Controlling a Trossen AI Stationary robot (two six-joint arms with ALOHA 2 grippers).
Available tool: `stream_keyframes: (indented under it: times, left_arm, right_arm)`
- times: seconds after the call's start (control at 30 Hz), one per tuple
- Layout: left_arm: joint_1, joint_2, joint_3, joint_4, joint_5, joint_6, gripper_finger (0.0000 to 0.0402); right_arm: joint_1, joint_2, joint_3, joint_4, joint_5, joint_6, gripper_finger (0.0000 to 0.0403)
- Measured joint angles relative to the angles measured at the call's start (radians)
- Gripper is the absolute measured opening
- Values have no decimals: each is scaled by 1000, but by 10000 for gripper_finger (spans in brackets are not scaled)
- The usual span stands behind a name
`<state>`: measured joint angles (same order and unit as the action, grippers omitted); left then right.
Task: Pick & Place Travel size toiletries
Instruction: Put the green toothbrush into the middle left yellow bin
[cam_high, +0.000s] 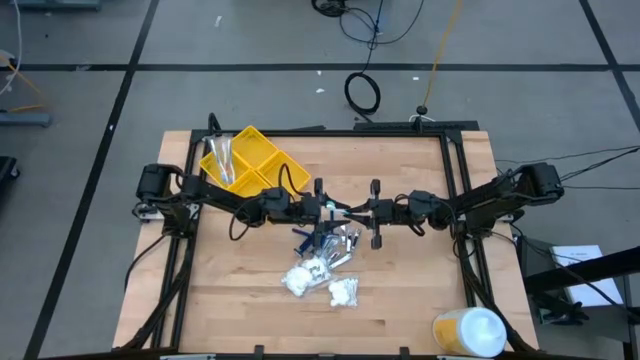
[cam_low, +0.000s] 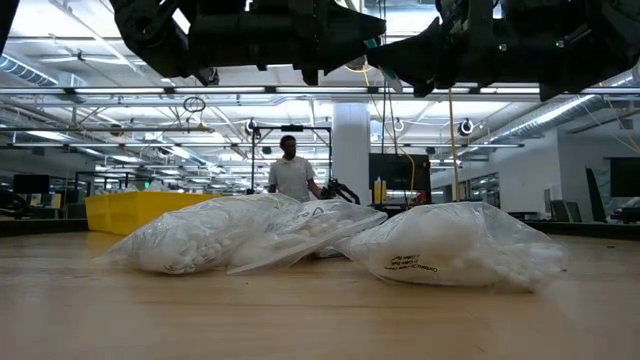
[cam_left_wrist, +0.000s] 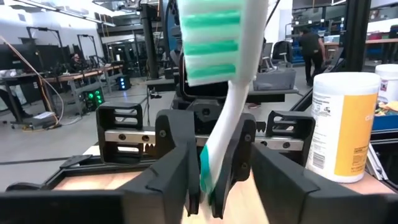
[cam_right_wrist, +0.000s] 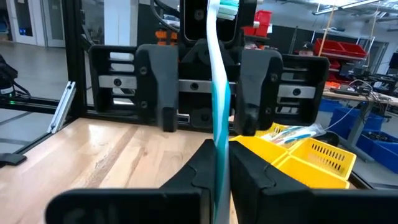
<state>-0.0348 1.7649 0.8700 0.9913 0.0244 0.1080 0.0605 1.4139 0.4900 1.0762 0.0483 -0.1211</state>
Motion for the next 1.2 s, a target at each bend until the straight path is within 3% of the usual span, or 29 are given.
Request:
stream_keyframes:
  times: [0.27, 0.4, 0.57, 0.8, 0.9, 1.1, 1.2]
  left_arm:
    - [18, -1, 0, 1, -1, -36, 16]
    - [24, -6, -1, -2, -17, -43, 20]
    - [25, -72, -2, -121, -67, -13, 9]
    - [60, -291, -1, -580, -401, -131, 12]
    - [74, -394, -11, -754, -477, -179, 11]
    - [125, -597, -141, -866, -629, -264, 8]
    - [170, -693, -226, -988, -752, -405, 13]
  right_arm:
    - [0, 0, 0, -26, 3, 1, 22]
    - [0, -1, 0, -41, 16, 23, 46]
    - [-1, -1, 2, -94, 17, 35, 111]
    - [3, 0, 0, -142, 52, 80, 222]
    - [0, 0, 0, -150, 53, 75, 255]
    - [0, 0, 0, -151, 53, 75, 286]
    - [-1, 0, 0, -149, 54, 75, 287]
